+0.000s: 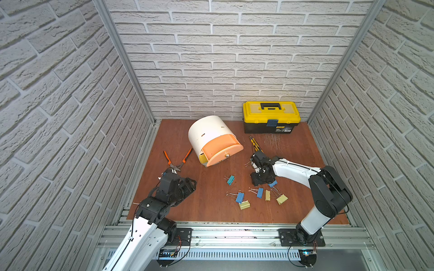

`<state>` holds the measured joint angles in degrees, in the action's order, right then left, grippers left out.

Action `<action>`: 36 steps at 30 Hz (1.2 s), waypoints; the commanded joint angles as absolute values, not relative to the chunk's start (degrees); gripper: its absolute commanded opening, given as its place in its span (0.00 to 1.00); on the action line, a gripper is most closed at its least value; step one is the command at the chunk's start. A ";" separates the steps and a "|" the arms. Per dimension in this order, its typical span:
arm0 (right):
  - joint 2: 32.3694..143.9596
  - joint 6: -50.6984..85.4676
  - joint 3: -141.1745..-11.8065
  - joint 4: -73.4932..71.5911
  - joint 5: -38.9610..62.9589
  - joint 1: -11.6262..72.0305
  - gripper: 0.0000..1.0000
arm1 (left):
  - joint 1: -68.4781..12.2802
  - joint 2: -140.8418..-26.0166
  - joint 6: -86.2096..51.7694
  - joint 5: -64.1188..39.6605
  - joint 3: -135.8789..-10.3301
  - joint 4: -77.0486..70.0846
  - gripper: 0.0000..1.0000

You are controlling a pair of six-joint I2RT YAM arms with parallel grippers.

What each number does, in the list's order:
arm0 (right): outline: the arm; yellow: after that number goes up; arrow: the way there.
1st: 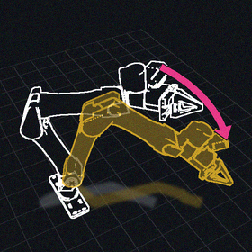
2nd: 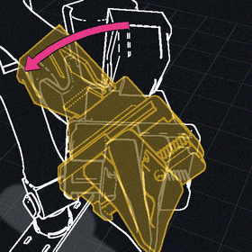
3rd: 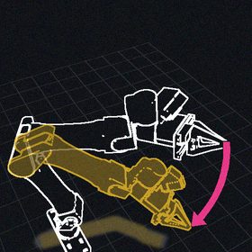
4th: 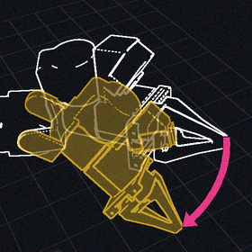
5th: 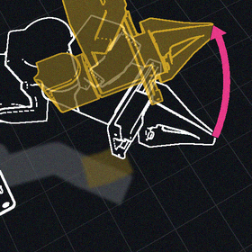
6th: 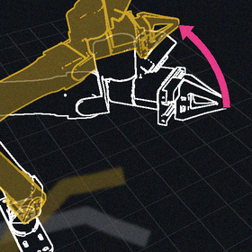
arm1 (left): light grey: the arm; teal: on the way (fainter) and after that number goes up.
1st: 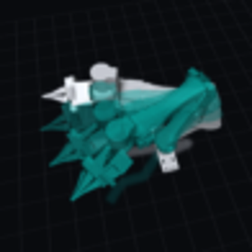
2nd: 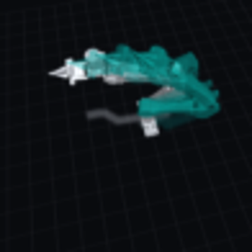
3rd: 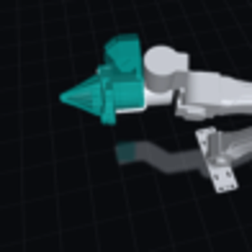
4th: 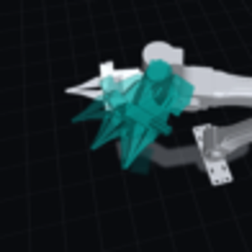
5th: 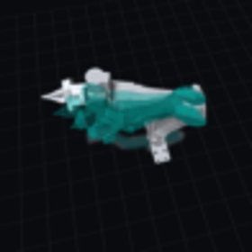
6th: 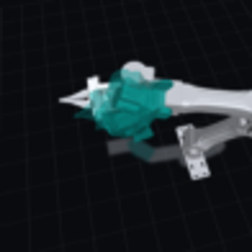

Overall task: Put the binder clips in the drawer according to color
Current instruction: Pick up the binder clip at the center of the board.

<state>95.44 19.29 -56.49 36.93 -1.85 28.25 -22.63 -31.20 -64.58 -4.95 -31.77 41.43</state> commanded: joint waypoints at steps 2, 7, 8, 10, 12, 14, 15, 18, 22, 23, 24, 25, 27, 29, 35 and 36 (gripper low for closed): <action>90.42 20.61 -56.24 40.16 -2.61 28.55 0.48 | -23.00 -32.30 -63.82 -4.37 -32.54 38.00 0.72; 86.42 20.36 -58.40 43.80 -4.07 28.20 0.47 | -22.97 -35.58 -62.14 -4.59 -36.22 36.90 0.73; 85.65 20.31 -59.12 44.62 -4.32 27.99 0.47 | -22.93 -36.39 -61.68 -4.68 -37.25 36.66 0.73; 83.82 20.01 -61.39 46.68 -4.97 27.40 0.46 | -22.92 -38.63 -60.38 -4.95 -39.94 36.31 0.73; 82.20 19.65 -64.29 48.73 -5.45 26.74 0.46 | -22.94 -40.87 -59.07 -5.38 -42.65 36.00 0.73; 80.77 19.09 -68.40 50.72 -5.99 26.32 0.46 | -22.92 -43.96 -57.58 -6.05 -45.57 35.77 0.73; 80.33 18.78 -70.32 51.55 -6.21 26.25 0.46 | -22.86 -44.99 -56.97 -6.28 -47.03 35.69 0.73; 79.98 18.24 -77.41 53.96 -6.30 26.14 0.46 | -22.88 -48.60 -55.02 -7.50 -51.58 35.57 0.73; 80.79 17.65 -85.70 54.65 -3.92 26.13 0.46 | -22.82 -52.94 -52.61 -9.36 -57.30 35.32 0.73; 81.31 17.82 -88.02 54.95 -3.25 26.19 0.46 | -22.77 -53.91 -52.17 -9.81 -58.66 35.26 0.73; 81.98 17.89 -90.09 55.35 -2.64 26.19 0.46 | -22.78 -54.70 -51.89 -10.17 -59.76 35.17 0.73; 82.89 17.89 -92.54 55.91 -1.90 26.28 0.46 | -22.76 -55.51 -51.62 -10.56 -60.93 35.03 0.73; 84.93 18.09 -97.27 56.74 -0.32 26.45 0.46 | -22.76 -56.89 -51.35 -11.22 -62.77 34.44 0.73; 86.99 18.41 -101.69 57.17 1.34 27.06 0.46 | -22.76 -58.29 -51.16 -11.92 -64.57 33.78 0.73; 94.13 19.02 -113.11 58.35 3.59 30.61 0.46 | -22.77 -60.84 -51.04 -12.75 -66.89 32.62 0.73; 94.98 19.22 -114.35 58.36 3.75 31.24 0.46 | -22.77 -60.85 -51.14 -12.65 -66.88 32.60 0.73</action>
